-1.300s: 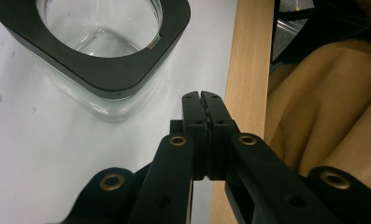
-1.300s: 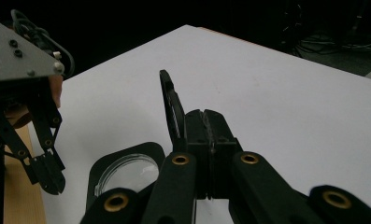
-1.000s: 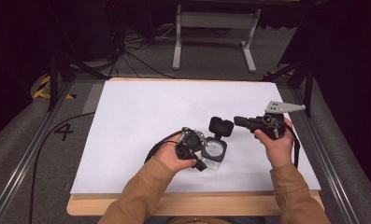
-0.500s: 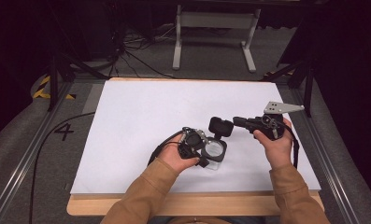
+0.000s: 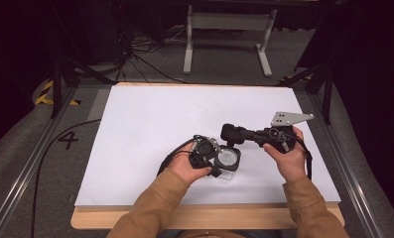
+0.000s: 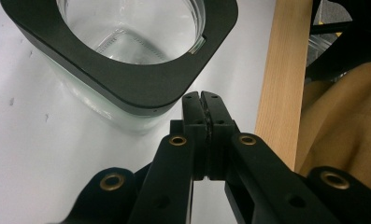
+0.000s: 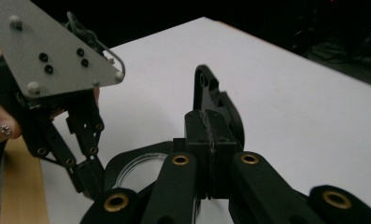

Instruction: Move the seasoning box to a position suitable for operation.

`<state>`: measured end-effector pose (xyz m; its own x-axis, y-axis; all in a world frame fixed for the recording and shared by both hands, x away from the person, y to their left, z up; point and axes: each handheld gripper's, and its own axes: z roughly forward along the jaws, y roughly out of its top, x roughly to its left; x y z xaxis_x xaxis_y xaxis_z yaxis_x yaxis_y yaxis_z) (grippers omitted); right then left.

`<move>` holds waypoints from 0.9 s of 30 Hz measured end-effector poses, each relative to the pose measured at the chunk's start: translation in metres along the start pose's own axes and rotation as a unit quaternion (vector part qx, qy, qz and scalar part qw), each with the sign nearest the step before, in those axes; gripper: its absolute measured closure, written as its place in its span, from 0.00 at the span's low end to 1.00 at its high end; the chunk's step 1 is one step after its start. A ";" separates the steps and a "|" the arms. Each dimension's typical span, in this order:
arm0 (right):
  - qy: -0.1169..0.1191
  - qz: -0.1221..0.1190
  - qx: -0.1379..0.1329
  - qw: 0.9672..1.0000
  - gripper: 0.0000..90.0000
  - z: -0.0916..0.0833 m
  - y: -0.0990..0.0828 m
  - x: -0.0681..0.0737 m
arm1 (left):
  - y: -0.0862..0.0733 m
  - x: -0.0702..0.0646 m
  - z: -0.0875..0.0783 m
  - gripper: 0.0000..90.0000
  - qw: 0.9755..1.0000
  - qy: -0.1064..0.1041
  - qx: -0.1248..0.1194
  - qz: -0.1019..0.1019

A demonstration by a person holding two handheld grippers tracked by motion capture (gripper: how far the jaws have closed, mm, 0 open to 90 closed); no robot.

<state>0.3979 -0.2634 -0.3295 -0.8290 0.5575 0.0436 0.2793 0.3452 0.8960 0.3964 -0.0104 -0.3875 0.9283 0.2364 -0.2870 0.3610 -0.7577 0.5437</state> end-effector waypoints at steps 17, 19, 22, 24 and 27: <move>-0.025 0.034 -0.038 0.998 1.00 -0.003 -0.001 -0.018 | 0.000 0.000 0.004 1.00 1.000 -0.005 -0.006 0.000; -0.018 0.027 -0.037 0.999 1.00 -0.003 0.000 -0.016 | 0.001 -0.001 0.005 1.00 1.000 -0.003 -0.001 0.005; -0.007 0.022 -0.030 0.999 1.00 -0.003 0.001 -0.014 | 0.001 -0.002 0.005 1.00 1.000 -0.002 -0.003 0.004; 0.005 0.017 -0.020 1.000 1.00 -0.001 0.002 -0.011 | 0.001 -0.001 0.004 1.00 1.000 -0.002 -0.004 0.005; 0.022 0.003 0.005 1.000 1.00 0.004 0.002 -0.004 | 0.001 -0.001 0.003 1.00 1.000 -0.002 -0.006 0.000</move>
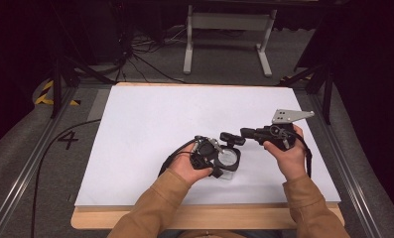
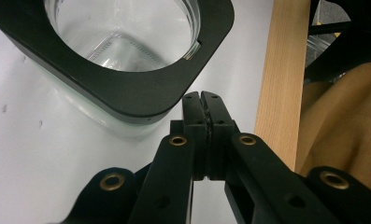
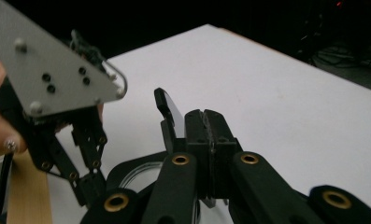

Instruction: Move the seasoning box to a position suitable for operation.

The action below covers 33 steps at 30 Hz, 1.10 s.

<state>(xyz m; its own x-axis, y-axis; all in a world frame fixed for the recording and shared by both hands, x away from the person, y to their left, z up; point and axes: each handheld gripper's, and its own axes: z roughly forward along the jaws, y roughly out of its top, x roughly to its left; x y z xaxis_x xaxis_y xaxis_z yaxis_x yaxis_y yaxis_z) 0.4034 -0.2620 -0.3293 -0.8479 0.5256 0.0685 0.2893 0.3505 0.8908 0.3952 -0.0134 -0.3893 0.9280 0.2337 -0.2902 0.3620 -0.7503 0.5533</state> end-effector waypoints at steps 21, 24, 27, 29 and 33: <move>0.064 0.000 0.144 0.988 1.00 0.034 -0.016 0.014 | -0.008 0.002 -0.036 0.98 0.999 0.002 -0.034 0.000; 0.058 -0.004 0.128 0.990 1.00 0.030 -0.014 0.013 | -0.010 0.005 -0.041 0.98 0.999 0.011 -0.045 -0.003; 0.050 -0.003 0.117 0.992 1.00 0.017 -0.009 0.012 | -0.012 0.009 -0.045 0.98 0.998 0.031 -0.045 -0.010; 0.041 -0.002 0.116 0.992 1.00 0.009 -0.008 0.010 | -0.015 0.013 -0.047 0.99 0.998 0.046 -0.041 -0.019; 0.022 0.002 0.134 0.991 1.00 -0.007 -0.009 0.005 | -0.020 0.021 -0.048 0.99 0.997 0.063 -0.032 -0.039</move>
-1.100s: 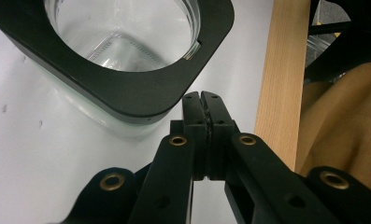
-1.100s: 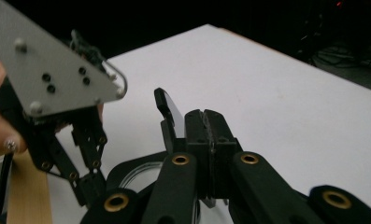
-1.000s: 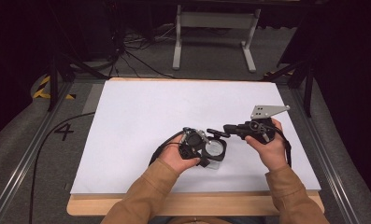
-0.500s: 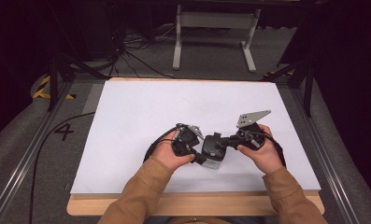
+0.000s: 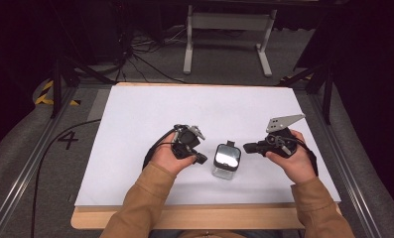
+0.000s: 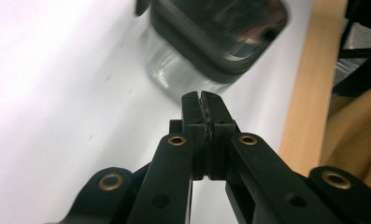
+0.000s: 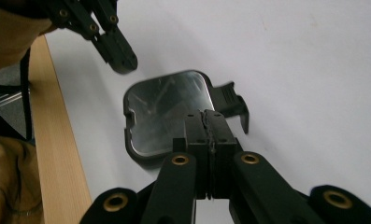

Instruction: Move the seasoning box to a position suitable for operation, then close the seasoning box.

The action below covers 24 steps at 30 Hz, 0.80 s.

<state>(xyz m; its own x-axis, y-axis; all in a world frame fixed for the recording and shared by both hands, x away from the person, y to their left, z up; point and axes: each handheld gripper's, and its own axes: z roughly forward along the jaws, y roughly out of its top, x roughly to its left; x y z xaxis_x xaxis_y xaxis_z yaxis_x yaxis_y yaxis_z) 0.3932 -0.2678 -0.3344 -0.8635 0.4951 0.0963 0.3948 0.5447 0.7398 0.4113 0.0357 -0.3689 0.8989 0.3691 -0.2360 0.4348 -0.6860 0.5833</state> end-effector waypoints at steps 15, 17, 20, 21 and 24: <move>-0.070 0.074 0.024 0.995 1.00 -0.048 -0.038 -0.037 | 0.000 0.007 0.030 1.00 1.000 -0.002 0.020 -0.004; -0.076 0.087 0.014 0.993 1.00 -0.056 -0.043 -0.042 | 0.000 0.007 0.032 1.00 1.000 -0.003 0.023 -0.001; -0.082 0.100 0.003 0.992 1.00 -0.066 -0.049 -0.048 | 0.001 0.005 0.035 1.00 1.000 -0.006 0.023 0.000; -0.083 0.103 0.002 0.991 1.00 -0.067 -0.050 -0.048 | 0.001 0.005 0.037 1.00 1.000 -0.007 0.023 0.002; -0.087 0.108 -0.002 0.990 1.00 -0.070 -0.053 -0.051 | 0.002 0.003 0.040 1.00 1.000 -0.011 0.025 0.004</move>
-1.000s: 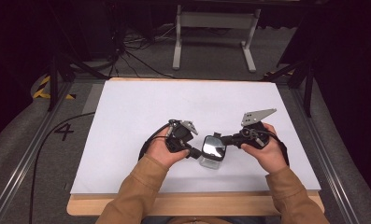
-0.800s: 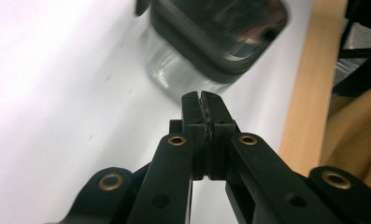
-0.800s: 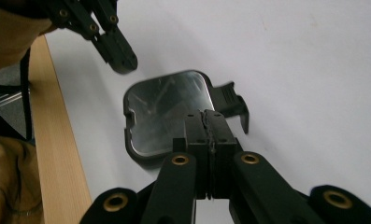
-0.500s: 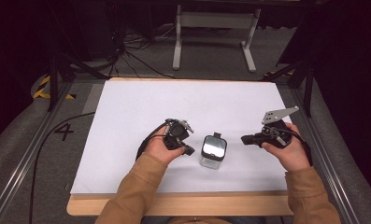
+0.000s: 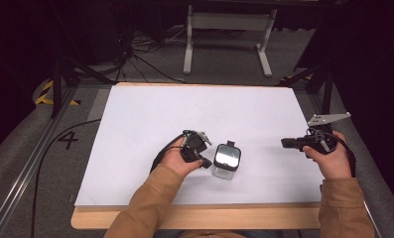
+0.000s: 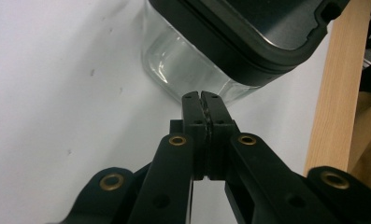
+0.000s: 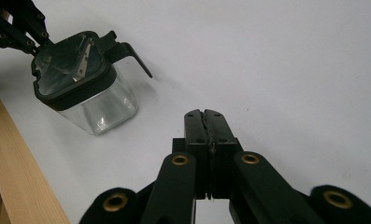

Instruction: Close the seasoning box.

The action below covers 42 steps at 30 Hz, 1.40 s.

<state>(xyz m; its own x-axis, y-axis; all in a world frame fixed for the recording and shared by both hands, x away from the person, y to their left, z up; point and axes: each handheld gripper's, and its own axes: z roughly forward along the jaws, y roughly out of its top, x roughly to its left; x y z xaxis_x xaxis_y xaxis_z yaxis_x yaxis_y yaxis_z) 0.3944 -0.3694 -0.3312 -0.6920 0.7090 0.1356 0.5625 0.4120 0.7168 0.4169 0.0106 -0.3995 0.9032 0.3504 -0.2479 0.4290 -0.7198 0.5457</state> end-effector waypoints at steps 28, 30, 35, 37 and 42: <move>0.005 -0.004 -0.004 1.000 1.00 0.001 0.001 0.003 | 0.008 -0.017 0.009 1.00 0.999 -0.037 0.022 0.030; 0.005 -0.004 -0.003 1.000 1.00 0.001 0.001 0.003 | 0.008 -0.016 0.004 0.99 0.999 -0.032 0.017 0.030; 0.006 -0.009 -0.004 1.000 1.00 0.001 0.003 0.005 | 0.004 -0.015 -0.024 0.97 0.999 -0.003 -0.023 0.024; 0.006 -0.013 -0.007 1.000 0.99 0.001 0.006 0.006 | 0.000 -0.012 -0.035 0.97 0.999 0.009 -0.034 0.019; 0.007 -0.019 -0.012 1.000 0.97 0.004 0.012 0.007 | -0.017 0.000 -0.057 0.97 0.997 0.044 -0.060 -0.013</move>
<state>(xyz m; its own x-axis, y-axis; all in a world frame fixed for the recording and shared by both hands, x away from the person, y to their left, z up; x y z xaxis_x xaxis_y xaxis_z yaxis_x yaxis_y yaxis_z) 0.3974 -0.3574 -0.3243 -0.7193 0.6848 0.1166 0.5245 0.4254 0.7375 0.4087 0.0566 -0.3628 0.8846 0.4238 -0.1945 0.4433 -0.6350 0.6327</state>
